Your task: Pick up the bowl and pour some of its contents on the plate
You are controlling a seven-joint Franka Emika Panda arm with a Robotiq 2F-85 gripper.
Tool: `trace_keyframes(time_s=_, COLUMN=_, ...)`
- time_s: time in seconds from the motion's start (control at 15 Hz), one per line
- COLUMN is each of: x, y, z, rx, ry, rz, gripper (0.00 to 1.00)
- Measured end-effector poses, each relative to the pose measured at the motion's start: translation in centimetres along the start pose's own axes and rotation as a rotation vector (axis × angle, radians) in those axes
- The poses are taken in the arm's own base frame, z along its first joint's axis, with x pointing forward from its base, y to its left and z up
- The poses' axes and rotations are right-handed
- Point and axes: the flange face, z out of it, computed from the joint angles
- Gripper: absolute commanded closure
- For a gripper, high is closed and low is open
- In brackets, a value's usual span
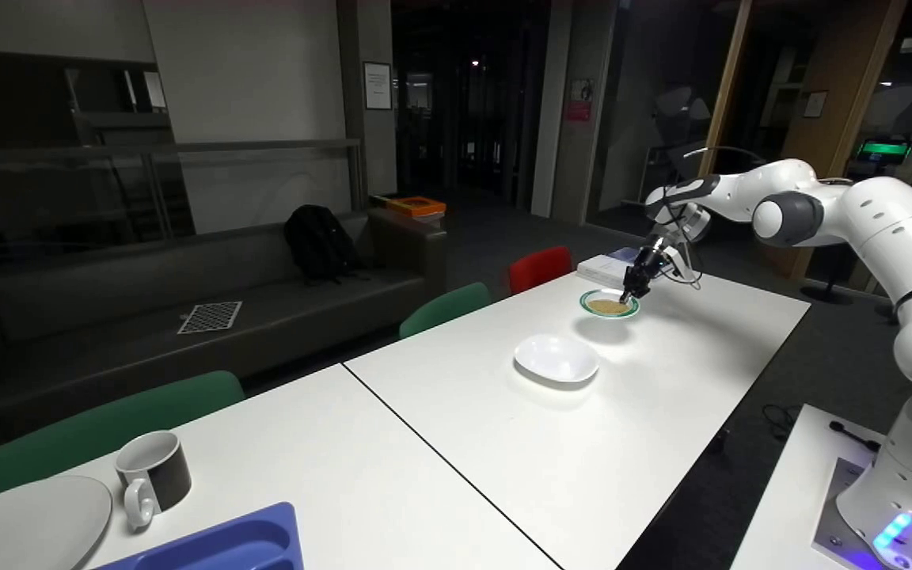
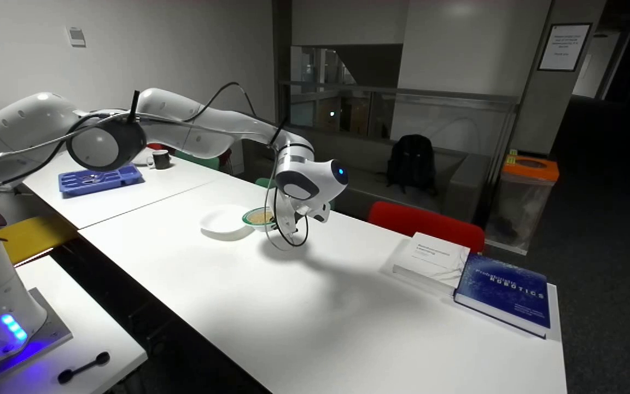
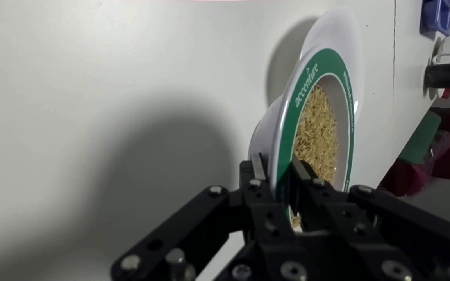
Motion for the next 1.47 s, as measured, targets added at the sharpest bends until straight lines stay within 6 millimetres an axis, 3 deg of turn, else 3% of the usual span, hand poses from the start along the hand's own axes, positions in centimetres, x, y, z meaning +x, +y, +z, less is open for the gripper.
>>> trace_keyframes(time_s=0.27, x=0.2, y=-2.3, z=-1.1, rx=-0.011, ry=0.009, rz=-0.009, gripper=0.96)
trace_keyframes(time_s=0.53, x=0.2, y=-4.8, z=-0.5, rx=-0.016, ry=-0.005, rz=-0.009, gripper=0.96)
trace_keyframes(time_s=1.07, x=0.0, y=-9.9, z=3.6, rx=-0.056, ry=-0.023, rz=-0.001, gripper=0.96)
trace_keyframes(time_s=1.47, x=-1.3, y=-12.9, z=6.4, rx=-0.101, ry=-0.039, rz=-0.006, gripper=0.96)
